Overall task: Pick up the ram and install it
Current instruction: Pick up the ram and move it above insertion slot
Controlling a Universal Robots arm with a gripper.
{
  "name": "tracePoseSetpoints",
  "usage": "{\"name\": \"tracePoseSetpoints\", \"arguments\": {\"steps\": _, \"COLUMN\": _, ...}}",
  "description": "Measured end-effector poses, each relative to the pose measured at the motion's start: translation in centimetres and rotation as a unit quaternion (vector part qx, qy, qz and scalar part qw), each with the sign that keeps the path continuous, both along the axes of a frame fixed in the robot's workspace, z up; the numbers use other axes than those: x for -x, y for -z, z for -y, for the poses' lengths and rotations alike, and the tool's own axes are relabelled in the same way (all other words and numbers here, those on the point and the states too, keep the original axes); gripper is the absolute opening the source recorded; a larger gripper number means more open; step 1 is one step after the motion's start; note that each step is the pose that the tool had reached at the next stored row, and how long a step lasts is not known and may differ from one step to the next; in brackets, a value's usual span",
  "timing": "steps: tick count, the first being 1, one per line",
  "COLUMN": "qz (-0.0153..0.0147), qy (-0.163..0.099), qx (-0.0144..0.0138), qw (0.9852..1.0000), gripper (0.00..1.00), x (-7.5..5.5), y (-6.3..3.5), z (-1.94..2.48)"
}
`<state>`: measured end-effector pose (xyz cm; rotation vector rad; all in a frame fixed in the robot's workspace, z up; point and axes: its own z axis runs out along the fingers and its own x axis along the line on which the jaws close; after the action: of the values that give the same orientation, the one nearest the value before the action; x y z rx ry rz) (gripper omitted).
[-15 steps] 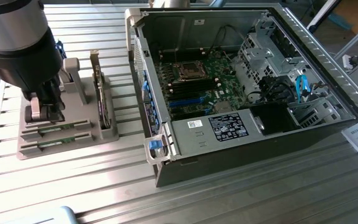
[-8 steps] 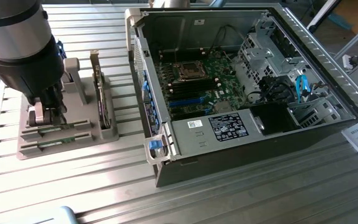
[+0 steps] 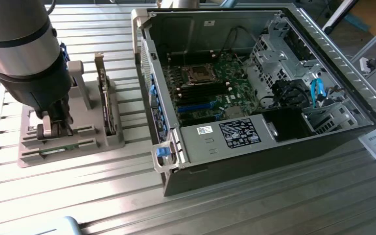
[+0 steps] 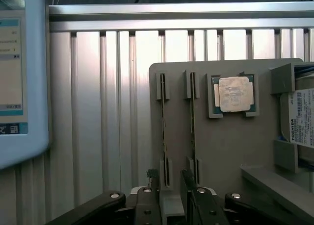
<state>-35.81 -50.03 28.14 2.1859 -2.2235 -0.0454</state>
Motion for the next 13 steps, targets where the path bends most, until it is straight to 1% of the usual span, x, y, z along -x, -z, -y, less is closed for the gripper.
{"name": "tracePoseSetpoints", "arguments": {"steps": 8, "qz": -0.0001, "qy": 0.000, "qx": 0.0000, "qw": 1.0000, "gripper": 0.31, "x": 0.0, "y": 1.23, "z": 0.05}}
{"name": "tracePoseSetpoints", "arguments": {"steps": 10, "qz": 0.0000, "qy": 0.000, "qx": 0.0000, "qw": 1.0000, "gripper": 0.31, "x": 0.0, "y": 1.72, "z": 0.07}}
{"name": "tracePoseSetpoints", "arguments": {"steps": 12, "qz": -0.0001, "qy": 0.000, "qx": 0.0000, "qw": 1.0000, "gripper": 0.31, "x": 0.0, "y": 1.98, "z": 0.10}}
{"name": "tracePoseSetpoints", "arguments": {"steps": 13, "qz": 0.0000, "qy": 0.000, "qx": 0.0000, "qw": 1.0000, "gripper": 0.31, "x": 0.0, "y": 2.35, "z": 0.13}}
